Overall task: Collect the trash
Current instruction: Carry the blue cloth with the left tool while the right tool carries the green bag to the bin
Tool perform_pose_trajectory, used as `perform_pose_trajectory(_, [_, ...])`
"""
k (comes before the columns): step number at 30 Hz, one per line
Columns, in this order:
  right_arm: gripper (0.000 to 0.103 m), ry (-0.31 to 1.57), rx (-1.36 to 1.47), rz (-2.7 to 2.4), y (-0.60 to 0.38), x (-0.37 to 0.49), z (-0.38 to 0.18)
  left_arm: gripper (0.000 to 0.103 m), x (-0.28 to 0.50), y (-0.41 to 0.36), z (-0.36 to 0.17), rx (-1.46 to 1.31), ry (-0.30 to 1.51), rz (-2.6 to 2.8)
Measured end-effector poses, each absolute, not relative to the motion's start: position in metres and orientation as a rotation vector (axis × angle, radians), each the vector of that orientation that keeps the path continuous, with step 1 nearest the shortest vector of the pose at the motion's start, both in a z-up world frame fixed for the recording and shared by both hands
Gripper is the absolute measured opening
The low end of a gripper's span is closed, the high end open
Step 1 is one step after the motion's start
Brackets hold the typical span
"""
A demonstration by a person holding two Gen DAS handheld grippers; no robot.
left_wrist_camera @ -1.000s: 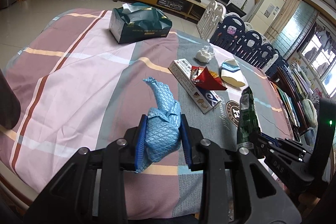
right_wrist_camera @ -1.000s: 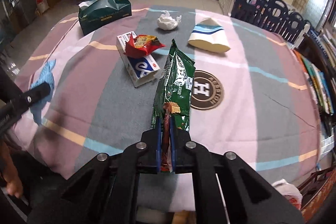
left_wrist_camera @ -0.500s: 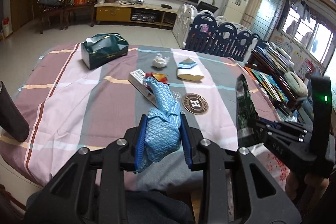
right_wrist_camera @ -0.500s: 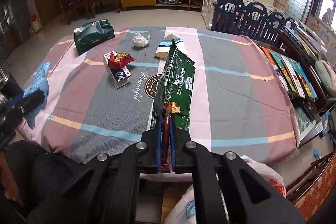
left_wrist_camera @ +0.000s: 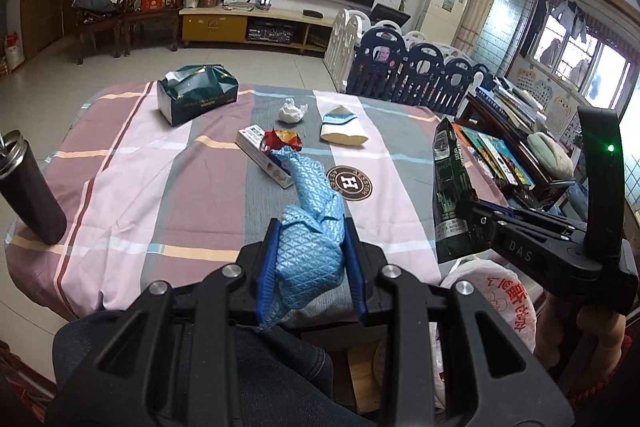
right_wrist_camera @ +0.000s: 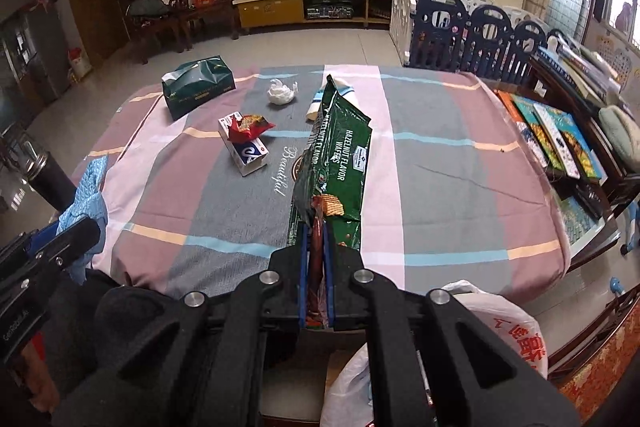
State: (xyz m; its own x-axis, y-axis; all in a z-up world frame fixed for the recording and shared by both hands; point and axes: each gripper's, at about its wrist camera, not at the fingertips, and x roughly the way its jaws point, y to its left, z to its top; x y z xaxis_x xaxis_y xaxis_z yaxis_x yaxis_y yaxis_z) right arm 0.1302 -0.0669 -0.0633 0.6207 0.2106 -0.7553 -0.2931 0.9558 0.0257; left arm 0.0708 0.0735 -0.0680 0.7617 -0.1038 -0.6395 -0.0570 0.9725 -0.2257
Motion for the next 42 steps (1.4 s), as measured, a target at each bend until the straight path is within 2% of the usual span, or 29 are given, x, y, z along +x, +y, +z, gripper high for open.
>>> perform_pose_trajectory(12, [0.008, 0.842, -0.112, 0.281, -0.072, 0.116, -0.048, 0.031, 0.059, 0.054, -0.056, -0.207, 0.662, -0.085])
perform_pose_trajectory(30, [0.008, 0.886, -0.114, 0.250, -0.091, 0.116, -0.062, 0.031, 0.066, 0.046, -0.066, -0.187, 0.694, -0.095])
perform_pose_trajectory(34, [0.008, 0.901, -0.204, 0.187, -0.121, 0.099, -0.066, 0.031, 0.067, 0.045, -0.066, -0.197, 0.696, -0.114])
perform_pose_trajectory(38, [0.008, 0.965, -0.173, 0.121, -0.172, 0.084, -0.076, 0.031, 0.070, 0.041, -0.073, -0.225, 0.726, -0.162])
perform_pose_trajectory(42, [0.008, 1.076, -0.124, 0.090, -0.212, 0.070, -0.110, 0.031, 0.078, 0.017, -0.081, -0.296, 0.791, -0.308])
